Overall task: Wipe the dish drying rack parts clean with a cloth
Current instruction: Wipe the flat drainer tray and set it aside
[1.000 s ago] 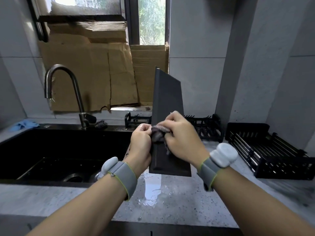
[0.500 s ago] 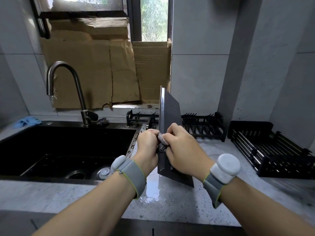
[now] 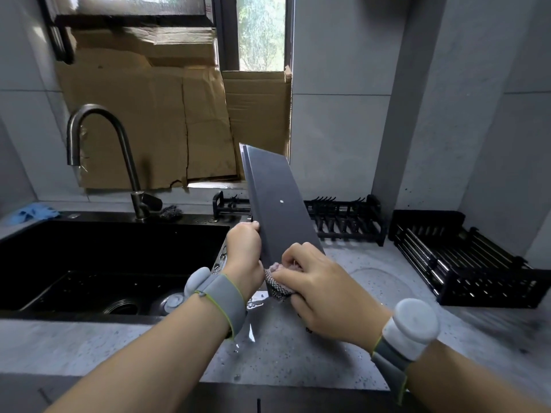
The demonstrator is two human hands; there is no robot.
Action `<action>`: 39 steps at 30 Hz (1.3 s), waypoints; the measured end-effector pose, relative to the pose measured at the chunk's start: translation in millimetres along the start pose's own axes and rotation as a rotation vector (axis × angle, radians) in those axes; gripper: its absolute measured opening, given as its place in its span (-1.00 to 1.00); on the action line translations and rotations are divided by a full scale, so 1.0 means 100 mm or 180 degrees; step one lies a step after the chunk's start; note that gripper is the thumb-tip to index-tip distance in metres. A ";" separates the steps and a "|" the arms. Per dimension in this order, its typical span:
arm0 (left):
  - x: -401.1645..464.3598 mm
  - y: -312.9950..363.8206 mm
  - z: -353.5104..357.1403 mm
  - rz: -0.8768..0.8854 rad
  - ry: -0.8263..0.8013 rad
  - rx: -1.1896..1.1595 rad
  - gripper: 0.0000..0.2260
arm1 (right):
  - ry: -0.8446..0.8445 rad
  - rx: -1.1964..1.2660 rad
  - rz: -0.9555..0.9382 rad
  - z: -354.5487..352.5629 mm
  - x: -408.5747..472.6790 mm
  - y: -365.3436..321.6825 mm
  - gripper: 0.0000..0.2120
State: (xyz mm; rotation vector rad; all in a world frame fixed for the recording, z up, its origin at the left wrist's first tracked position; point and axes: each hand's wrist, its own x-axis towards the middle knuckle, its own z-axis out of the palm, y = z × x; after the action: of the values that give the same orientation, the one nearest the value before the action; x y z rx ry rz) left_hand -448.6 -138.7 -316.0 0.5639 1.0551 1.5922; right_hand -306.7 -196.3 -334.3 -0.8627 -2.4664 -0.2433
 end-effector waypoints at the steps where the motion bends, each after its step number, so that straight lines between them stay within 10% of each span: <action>1: 0.01 0.00 0.00 0.0004 0.0024 0.0012 -0.84 | -0.0018 0.0046 -0.0021 -0.01 -0.03 0.00 -0.75; 20: 0.01 0.05 -0.33 0.0370 0.0189 0.0820 -0.81 | 0.0614 0.1584 0.1592 -0.28 0.51 0.23 -0.61; 39: -0.24 0.03 -0.38 0.3642 0.0103 0.4183 -0.86 | 0.0640 0.1663 0.2552 -0.05 0.86 0.16 -0.60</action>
State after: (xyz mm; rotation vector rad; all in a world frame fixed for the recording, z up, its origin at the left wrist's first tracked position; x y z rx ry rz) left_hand -473.6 -174.6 -327.9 2.3361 1.9280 1.5514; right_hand -352.0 -139.5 -284.7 -1.3928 -1.6921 0.5411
